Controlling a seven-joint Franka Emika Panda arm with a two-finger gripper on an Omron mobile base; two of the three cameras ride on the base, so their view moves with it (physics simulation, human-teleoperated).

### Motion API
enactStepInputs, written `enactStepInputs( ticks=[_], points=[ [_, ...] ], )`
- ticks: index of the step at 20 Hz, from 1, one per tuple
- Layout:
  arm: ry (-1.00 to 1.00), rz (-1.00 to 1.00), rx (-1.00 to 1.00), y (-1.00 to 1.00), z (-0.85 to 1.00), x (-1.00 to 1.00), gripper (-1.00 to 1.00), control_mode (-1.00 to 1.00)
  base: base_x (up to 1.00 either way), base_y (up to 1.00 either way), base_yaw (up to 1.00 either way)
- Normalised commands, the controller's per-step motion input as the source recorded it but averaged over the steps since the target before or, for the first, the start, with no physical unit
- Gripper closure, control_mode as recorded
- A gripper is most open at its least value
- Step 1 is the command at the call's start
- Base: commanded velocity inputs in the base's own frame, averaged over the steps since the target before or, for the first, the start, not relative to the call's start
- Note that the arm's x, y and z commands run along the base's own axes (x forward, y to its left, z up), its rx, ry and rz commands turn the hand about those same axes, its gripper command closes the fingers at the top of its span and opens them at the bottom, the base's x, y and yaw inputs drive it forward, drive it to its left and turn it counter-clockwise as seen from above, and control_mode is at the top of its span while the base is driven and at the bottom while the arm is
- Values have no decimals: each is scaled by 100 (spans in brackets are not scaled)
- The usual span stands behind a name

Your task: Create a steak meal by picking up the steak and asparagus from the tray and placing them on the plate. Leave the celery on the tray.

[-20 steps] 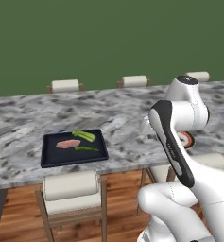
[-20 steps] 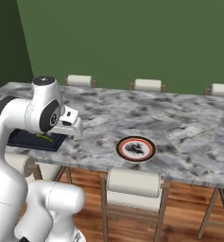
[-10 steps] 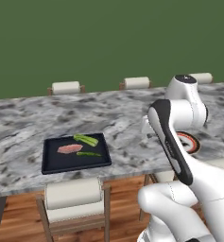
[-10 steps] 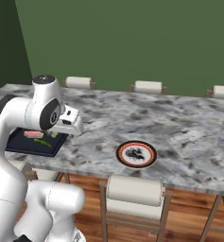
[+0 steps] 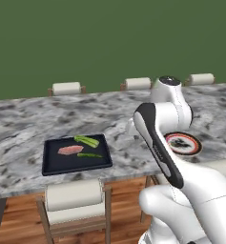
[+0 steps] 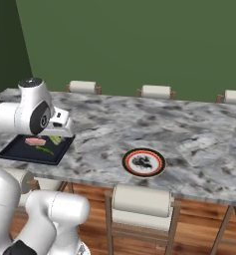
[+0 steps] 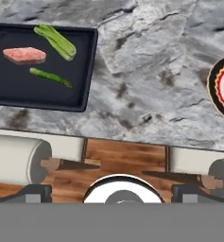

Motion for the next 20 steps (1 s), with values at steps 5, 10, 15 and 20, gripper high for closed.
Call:
enactStepInputs(
  ticks=[5,10,15,20],
  points=[
    [-5,25,-10,100,-25,0,-100,-100,0,0,0],
    [1,25,-2,76,-42,24,-100,-100,0,0,0],
    [3,18,0,42,-53,56,-100,-100,0,0,0],
    [0,6,0,29,-45,53,-100,-100,0,0,0]
  ],
)
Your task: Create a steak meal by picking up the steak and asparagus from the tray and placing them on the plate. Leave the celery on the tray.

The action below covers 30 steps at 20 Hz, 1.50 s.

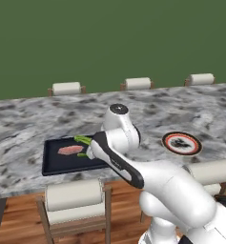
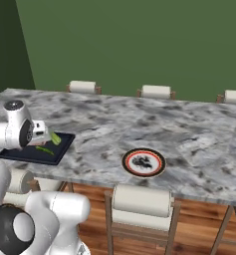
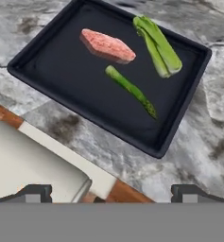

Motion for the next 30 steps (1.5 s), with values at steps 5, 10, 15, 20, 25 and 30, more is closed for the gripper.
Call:
enactStepInputs(
  ticks=[5,10,15,20,25,30],
  points=[
    [0,0,-1,5,-23,28,-100,-100,0,0,0],
    [0,0,-1,0,-28,30,-100,-100,0,0,0],
    [0,0,0,0,-35,37,-100,-100,0,0,0],
    [2,0,0,0,-33,46,-100,-100,0,0,0],
    [3,0,0,3,-28,41,-100,-100,0,0,0],
    [4,0,-1,12,-30,37,-100,-100,0,0,0]
  ],
)
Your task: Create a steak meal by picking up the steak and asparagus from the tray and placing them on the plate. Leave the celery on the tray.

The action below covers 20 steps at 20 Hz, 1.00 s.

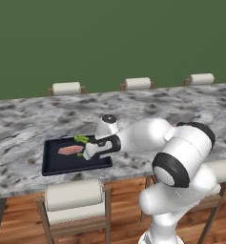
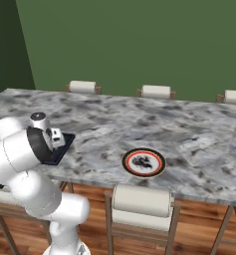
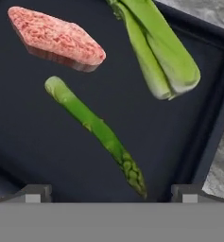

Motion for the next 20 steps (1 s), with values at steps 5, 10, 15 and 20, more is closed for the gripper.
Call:
enactStepInputs(
  ticks=[5,10,15,20],
  points=[
    [1,0,-4,27,-30,31,-100,-100,0,0,0],
    [1,0,-3,23,-26,29,-100,-100,0,0,0],
    [3,0,0,7,-23,29,-100,-100,0,0,0],
    [0,0,0,4,-30,14,100,-100,0,0,0]
  ],
)
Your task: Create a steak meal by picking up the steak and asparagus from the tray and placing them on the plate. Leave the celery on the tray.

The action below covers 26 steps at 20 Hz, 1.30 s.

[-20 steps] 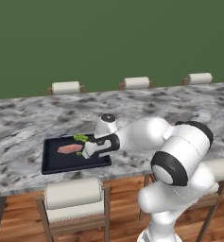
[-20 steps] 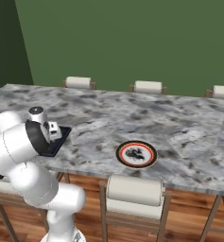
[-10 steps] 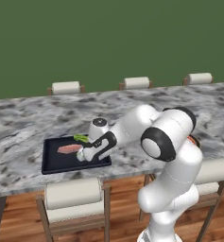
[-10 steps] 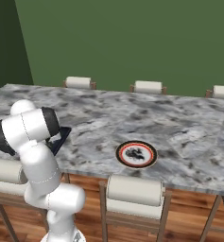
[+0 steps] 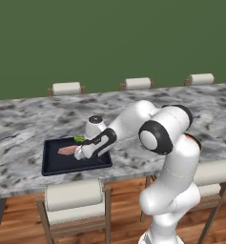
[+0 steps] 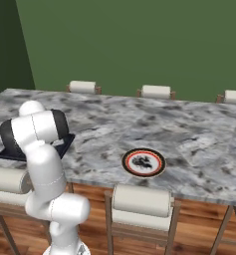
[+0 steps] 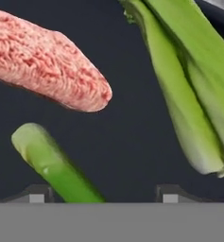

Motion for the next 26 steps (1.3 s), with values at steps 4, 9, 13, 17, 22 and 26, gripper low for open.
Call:
enactStepInputs(
  ticks=[4,9,13,17,22,26],
  points=[
    [-19,0,7,-8,-23,-14,100,-100,0,0,0],
    [-6,0,8,-12,10,-11,100,-100,0,0,0],
    [0,0,2,-9,76,-11,100,-100,0,0,0],
    [0,0,0,-6,94,-24,100,-100,0,0,0],
    [0,0,0,-34,90,-26,100,-100,0,0,0],
    [0,-2,-2,-64,74,-34,100,-100,0,0,0]
  ],
)
